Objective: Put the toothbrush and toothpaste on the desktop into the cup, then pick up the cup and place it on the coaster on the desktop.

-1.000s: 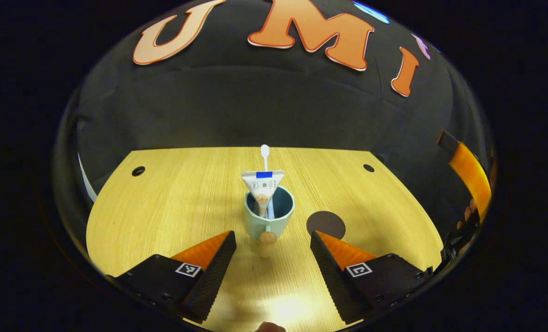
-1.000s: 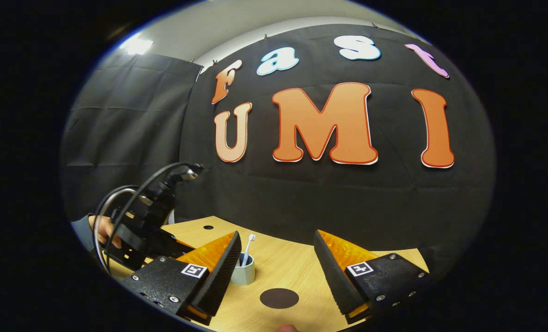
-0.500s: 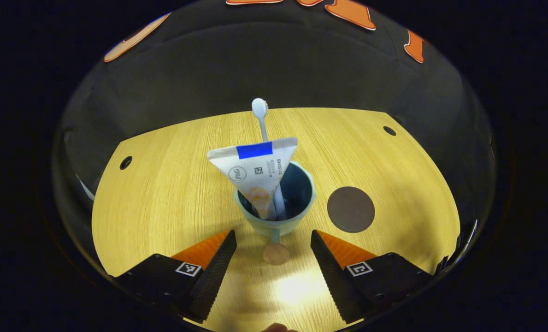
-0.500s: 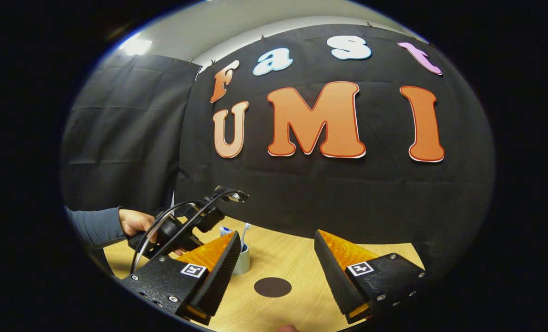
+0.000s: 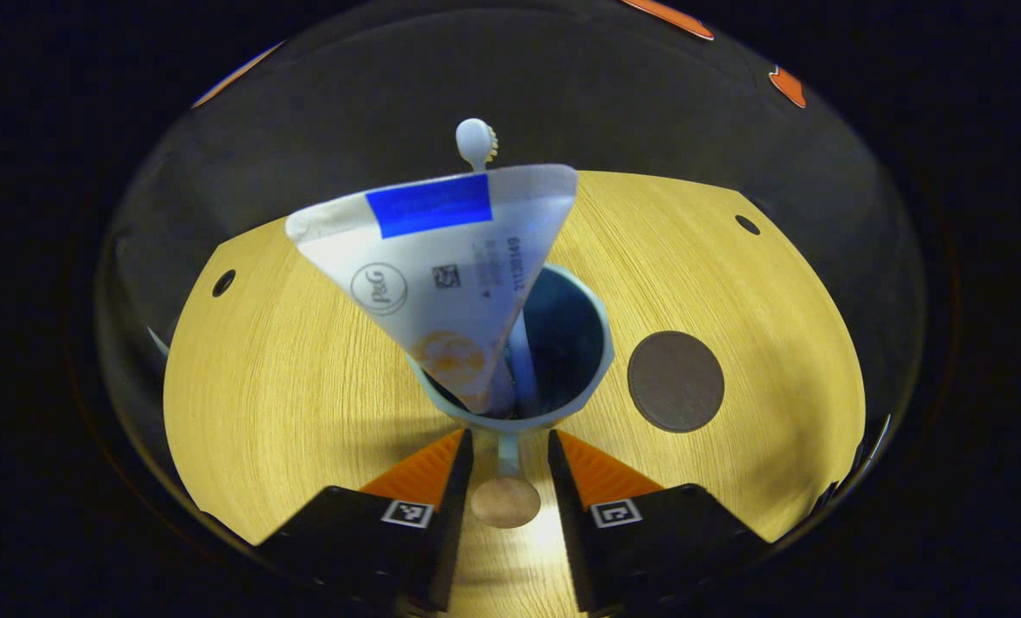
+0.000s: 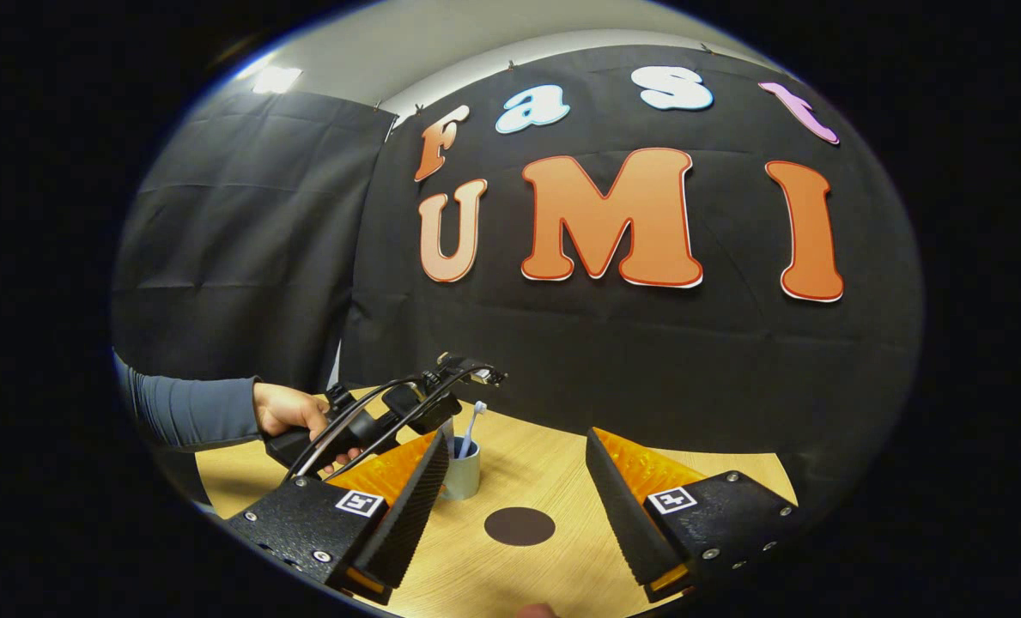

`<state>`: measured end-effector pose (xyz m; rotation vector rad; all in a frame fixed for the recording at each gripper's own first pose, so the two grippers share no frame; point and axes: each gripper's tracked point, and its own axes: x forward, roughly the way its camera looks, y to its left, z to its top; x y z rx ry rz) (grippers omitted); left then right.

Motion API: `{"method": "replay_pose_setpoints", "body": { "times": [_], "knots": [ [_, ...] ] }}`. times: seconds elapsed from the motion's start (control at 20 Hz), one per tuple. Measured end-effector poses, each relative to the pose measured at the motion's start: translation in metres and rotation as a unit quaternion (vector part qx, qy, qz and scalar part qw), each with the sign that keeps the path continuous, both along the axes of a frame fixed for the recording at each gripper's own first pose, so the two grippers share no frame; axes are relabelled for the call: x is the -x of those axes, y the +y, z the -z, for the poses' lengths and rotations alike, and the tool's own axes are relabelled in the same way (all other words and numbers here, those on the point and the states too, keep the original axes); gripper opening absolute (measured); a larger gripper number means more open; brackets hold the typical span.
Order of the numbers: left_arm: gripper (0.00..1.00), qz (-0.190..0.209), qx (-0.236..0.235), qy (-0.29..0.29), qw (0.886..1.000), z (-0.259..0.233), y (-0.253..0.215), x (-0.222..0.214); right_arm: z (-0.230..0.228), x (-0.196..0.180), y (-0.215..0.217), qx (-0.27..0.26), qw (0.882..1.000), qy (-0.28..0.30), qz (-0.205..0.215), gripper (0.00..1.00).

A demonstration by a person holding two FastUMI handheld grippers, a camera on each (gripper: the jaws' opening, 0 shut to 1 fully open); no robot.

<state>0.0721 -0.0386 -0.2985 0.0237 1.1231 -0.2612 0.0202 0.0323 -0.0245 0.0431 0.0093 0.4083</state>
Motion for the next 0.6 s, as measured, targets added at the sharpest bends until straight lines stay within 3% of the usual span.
{"method": "replay_pose_setpoints", "body": {
  "times": [0.05, 0.1, 0.6],
  "knots": [
    [0.34, -0.002, -0.004, 0.006, 1.0, -0.002, -0.001, 0.003, 0.001, 0.0, 0.001, 0.0, 1.0, 0.001, -0.001, 0.96],
    [0.28, -0.003, -0.002, 0.002, 1.0, 0.002, -0.004, 0.003, 0.003, 0.0, 0.001, 0.001, 1.0, 0.004, 0.002, 0.96],
    [0.23, -0.031, 0.033, -0.016, 0.999, -0.001, 0.019, 0.013, 0.01, 0.011, -0.009, -0.003, 1.0, 0.003, 0.018, 0.98]
  ]
}}
